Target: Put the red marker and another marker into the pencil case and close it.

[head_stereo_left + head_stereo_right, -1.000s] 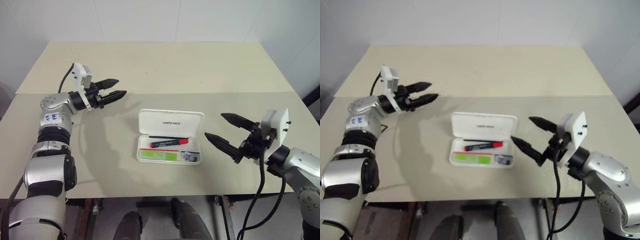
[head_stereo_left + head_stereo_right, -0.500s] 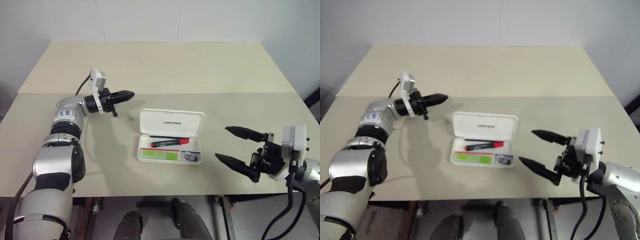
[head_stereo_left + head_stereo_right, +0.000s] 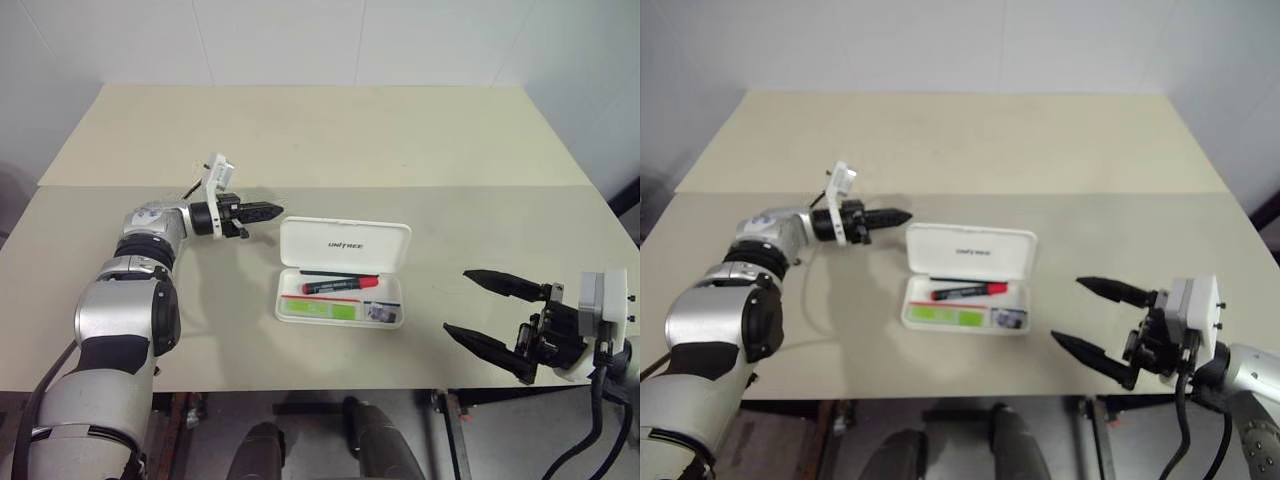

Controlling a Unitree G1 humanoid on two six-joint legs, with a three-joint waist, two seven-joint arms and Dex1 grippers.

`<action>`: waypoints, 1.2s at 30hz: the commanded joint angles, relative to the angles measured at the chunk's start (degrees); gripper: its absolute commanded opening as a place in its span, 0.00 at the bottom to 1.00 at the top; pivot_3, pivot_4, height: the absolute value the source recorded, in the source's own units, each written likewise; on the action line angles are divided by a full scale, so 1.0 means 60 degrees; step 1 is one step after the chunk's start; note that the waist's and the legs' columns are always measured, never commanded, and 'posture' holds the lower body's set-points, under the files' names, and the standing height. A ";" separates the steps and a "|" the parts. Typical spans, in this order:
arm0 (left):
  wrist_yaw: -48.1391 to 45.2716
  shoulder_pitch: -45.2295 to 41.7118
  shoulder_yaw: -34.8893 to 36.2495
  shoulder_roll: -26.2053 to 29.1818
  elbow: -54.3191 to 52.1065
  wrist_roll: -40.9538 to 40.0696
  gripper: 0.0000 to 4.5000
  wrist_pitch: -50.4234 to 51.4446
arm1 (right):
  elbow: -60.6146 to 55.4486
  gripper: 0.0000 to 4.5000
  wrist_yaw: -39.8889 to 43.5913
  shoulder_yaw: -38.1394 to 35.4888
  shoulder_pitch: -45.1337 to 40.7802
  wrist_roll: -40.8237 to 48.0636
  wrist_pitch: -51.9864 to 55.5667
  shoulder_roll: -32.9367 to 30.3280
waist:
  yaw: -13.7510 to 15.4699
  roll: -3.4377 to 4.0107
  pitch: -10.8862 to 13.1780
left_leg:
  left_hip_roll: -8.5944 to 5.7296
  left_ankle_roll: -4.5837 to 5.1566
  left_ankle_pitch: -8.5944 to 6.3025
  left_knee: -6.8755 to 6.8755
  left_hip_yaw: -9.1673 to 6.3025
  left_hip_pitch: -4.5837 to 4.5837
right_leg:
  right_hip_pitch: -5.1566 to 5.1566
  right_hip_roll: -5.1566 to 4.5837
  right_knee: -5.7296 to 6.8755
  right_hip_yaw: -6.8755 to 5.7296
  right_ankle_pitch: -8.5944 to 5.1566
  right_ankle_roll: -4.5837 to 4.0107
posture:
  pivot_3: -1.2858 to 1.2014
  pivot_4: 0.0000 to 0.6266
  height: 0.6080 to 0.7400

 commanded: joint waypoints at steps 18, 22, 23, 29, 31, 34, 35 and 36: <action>-0.3292 -0.0068 -0.2567 -0.0270 -0.1250 -0.0034 0.01 0.0782 | -0.0175 1.00 0.0312 -0.0333 0.0099 0.0392 -0.0256 -0.0316 | 0.0058 -0.0002 0.0001 | 0.0000 0.0000 0.0000 0.0033 0.0001 -0.0004 | 0.0005 0.0000 0.0012 0.0009 0.0002 0.0003 | 0.52 0.24 1.00; -0.3292 0.0210 -0.3498 -0.0174 -0.1910 -0.0764 0.01 0.0905 | -0.0092 1.00 0.0350 -0.0232 0.0044 0.0308 -0.0307 -0.0296 | 0.0056 -0.0002 0.0001 | 0.0000 0.0000 0.0000 0.0040 0.0003 -0.0002 | 0.0011 0.0000 0.0013 0.0015 0.0004 0.0005 | 0.52 0.24 1.00; -0.3292 0.0278 -0.3719 -0.0136 -0.2139 -0.1008 0.01 0.0952 | -0.0090 1.00 0.0340 -0.0211 0.0033 0.0301 -0.0314 -0.0291 | 0.0057 -0.0002 0.0001 | 0.0001 0.0000 0.0000 0.0041 0.0002 -0.0002 | 0.0011 0.0001 0.0014 0.0016 0.0004 0.0005 | 0.52 0.24 1.00; -0.3292 0.0493 -0.4752 0.0146 -0.3103 -0.2126 0.01 0.1346 | -0.0079 1.00 0.0225 -0.0055 -0.0053 0.0213 -0.0350 -0.0235 | 0.0054 -0.0003 0.0002 | 0.0000 0.0000 0.0000 0.0058 0.0003 -0.0005 | 0.0014 0.0001 0.0017 0.0019 0.0004 0.0006 | 0.52 0.24 1.00; -0.3292 0.0727 -0.5252 0.0307 -0.3584 -0.2483 0.01 0.1442 | -0.0071 1.00 0.0178 0.0002 -0.0074 0.0166 -0.0381 -0.0199 | 0.0047 -0.0002 0.0001 | 0.0000 0.0000 0.0000 0.0060 0.0004 -0.0003 | 0.0017 0.0001 0.0016 0.0020 0.0003 0.0006 | 0.52 0.24 1.00; -0.3292 0.1003 -0.5779 0.0502 -0.4149 -0.3040 0.01 0.1676 | -0.0089 1.00 0.0089 0.0076 -0.0106 0.0132 -0.0398 -0.0166 | 0.0044 -0.0003 0.0001 | 0.0001 0.0000 0.0000 0.0062 0.0004 0.0009 | 0.0031 0.0001 0.0017 0.0021 0.0003 0.0005 | 0.52 0.24 1.00; -0.3292 0.1119 -0.5966 0.0558 -0.4387 -0.3221 0.01 0.1760 | -0.0094 1.00 0.0067 0.0085 -0.0102 0.0126 -0.0403 -0.0159 | 0.0044 -0.0003 0.0001 | 0.0001 0.0000 0.0000 0.0068 0.0003 0.0007 | 0.0031 0.0003 0.0016 0.0021 0.0003 0.0004 | 0.52 0.24 1.00; -0.3292 0.1195 -0.6115 0.0609 -0.4556 -0.3364 0.01 0.1810 | -0.0096 1.00 0.0048 0.0093 -0.0102 0.0122 -0.0407 -0.0158 | 0.0046 -0.0003 0.0002 | 0.0002 0.0000 0.0000 0.0072 0.0003 0.0007 | 0.0034 0.0003 0.0016 0.0022 0.0002 0.0004 | 0.52 0.24 1.00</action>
